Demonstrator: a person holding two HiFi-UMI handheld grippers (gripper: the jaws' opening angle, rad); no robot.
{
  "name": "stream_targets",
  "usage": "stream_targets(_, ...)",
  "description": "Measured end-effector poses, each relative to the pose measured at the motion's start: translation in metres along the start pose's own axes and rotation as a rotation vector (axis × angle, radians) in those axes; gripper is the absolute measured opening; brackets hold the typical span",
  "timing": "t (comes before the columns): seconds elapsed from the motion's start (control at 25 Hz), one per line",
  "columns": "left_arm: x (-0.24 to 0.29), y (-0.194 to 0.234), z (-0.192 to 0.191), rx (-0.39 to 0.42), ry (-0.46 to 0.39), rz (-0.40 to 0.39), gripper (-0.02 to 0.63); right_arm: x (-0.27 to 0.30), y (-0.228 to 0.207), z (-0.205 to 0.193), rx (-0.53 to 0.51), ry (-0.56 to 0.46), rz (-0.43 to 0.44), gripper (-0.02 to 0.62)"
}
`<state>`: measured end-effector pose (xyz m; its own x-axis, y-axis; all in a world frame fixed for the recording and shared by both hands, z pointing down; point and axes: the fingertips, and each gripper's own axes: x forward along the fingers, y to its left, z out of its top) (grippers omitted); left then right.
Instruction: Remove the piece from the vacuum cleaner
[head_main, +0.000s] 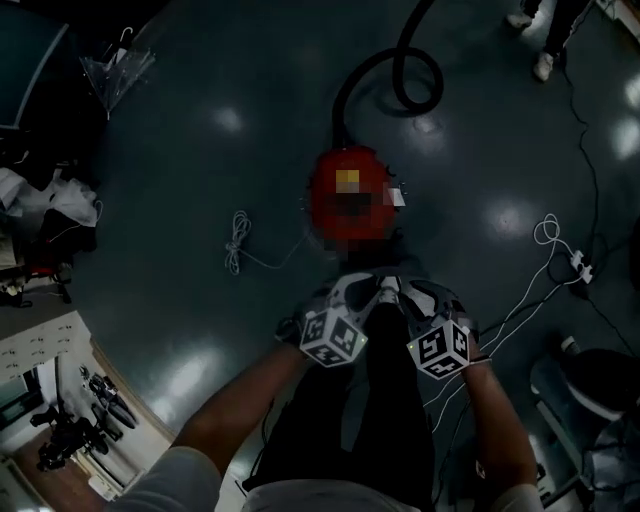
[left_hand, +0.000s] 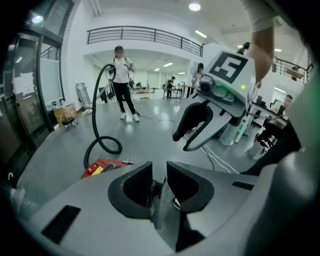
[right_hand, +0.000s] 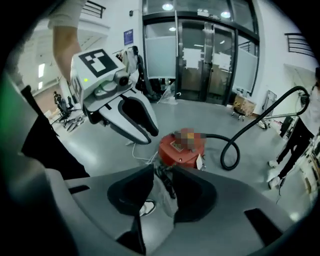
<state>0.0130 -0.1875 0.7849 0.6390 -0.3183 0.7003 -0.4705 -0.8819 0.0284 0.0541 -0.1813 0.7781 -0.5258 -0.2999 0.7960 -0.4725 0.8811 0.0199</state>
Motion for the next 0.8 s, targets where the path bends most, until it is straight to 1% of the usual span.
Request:
stream_targets(0.04, 0.019, 0.002, -0.017, 0.008, 0.030, -0.010, 0.082, 0.020, -0.003, -0.016, -0.028, 0.026, 0.012, 0.097)
stream_targets(0.16, 0.066, 0.004, -0.064, 0.018, 0.105, -0.040, 0.097, 0.073, -0.009, -0.055, -0.103, 0.085, 0.039, 0.103)
stream_targets(0.32, 0.108, -0.003, -0.106, 0.019, 0.173, -0.075, 0.104, 0.118, -0.011, -0.091, -0.167, 0.134, 0.084, 0.113)
stream_targets(0.44, 0.131, -0.009, -0.126, 0.043, 0.213, -0.100, 0.107, 0.143, -0.008, -0.110, -0.221, 0.169, 0.122, 0.130)
stream_targets(0.6, 0.148, -0.010, -0.147, 0.074, 0.255, -0.110, 0.109, 0.165, -0.002, -0.124, -0.272, 0.197, 0.148, 0.135)
stream_targets(0.76, 0.158, -0.009, -0.160, 0.116, 0.290, -0.112, 0.107, 0.179, 0.000, -0.134, -0.322, 0.226, 0.140, 0.133)
stream_targets(0.8, 0.159, -0.008, -0.159, 0.125, 0.290, -0.109, 0.082, 0.181, -0.001, -0.134, -0.331, 0.227, 0.131, 0.126)
